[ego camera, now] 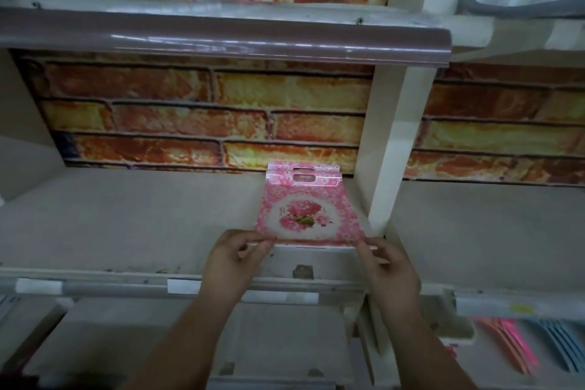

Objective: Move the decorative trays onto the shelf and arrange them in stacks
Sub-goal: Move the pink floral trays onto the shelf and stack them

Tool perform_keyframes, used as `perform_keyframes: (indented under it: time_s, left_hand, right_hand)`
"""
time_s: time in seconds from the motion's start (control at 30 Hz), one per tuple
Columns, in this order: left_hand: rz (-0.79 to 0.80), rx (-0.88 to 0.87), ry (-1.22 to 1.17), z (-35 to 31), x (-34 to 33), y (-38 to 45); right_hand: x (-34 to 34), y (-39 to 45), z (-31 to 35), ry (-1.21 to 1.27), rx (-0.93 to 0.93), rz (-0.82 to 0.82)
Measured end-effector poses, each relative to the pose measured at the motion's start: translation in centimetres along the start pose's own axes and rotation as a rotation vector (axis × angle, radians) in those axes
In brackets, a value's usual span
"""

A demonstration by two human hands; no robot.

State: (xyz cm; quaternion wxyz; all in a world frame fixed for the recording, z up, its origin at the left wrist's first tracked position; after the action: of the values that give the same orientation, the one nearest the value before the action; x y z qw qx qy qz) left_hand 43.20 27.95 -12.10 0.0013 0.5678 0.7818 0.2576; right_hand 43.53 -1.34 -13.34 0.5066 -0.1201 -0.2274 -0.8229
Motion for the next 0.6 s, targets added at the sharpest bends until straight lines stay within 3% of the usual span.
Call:
perform_keyframes:
  time_s: [0.1,0.17,0.23,0.43,0.6]
  left_hand:
    - [0.201,-0.274,0.375,0.4,0.9,3.2]
    - [0.315,-0.354,0.542,0.2,0.8,4.7]
    - [0.396,-0.407,0.639,-0.6,0.2,5.7]
    - [0.42,-0.317,0.634,0.9,-1.2,6.2]
    - [0.366,-0.098,0.548,2.4,-1.6,6.0]
  right_hand:
    - [0.6,2.9,-0.2,-0.296,0.367,0.016]
    - [0.5,4.7,-0.2,-0.502,0.633,0.0]
    - [0.1,6.1,0.6,-0.61,0.773,0.008]
    - [-1.2,8.0,0.4,-0.788,0.767,0.17]
    - [-2.3,7.8,-0.4,-0.717,0.621,0.234]
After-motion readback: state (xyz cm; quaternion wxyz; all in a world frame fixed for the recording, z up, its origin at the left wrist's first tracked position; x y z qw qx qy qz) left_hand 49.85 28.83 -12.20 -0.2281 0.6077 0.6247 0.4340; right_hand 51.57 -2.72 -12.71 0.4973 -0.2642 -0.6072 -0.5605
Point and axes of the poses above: each hand's wrist, its own y-axis towards the middle knuckle, its own x-axis out of the back of the hand, z = x × y, the point moved 2 cm from there along y, towards the middle knuckle, and after that the axes turned 8 degrees about -y, right-handed, at the moved point
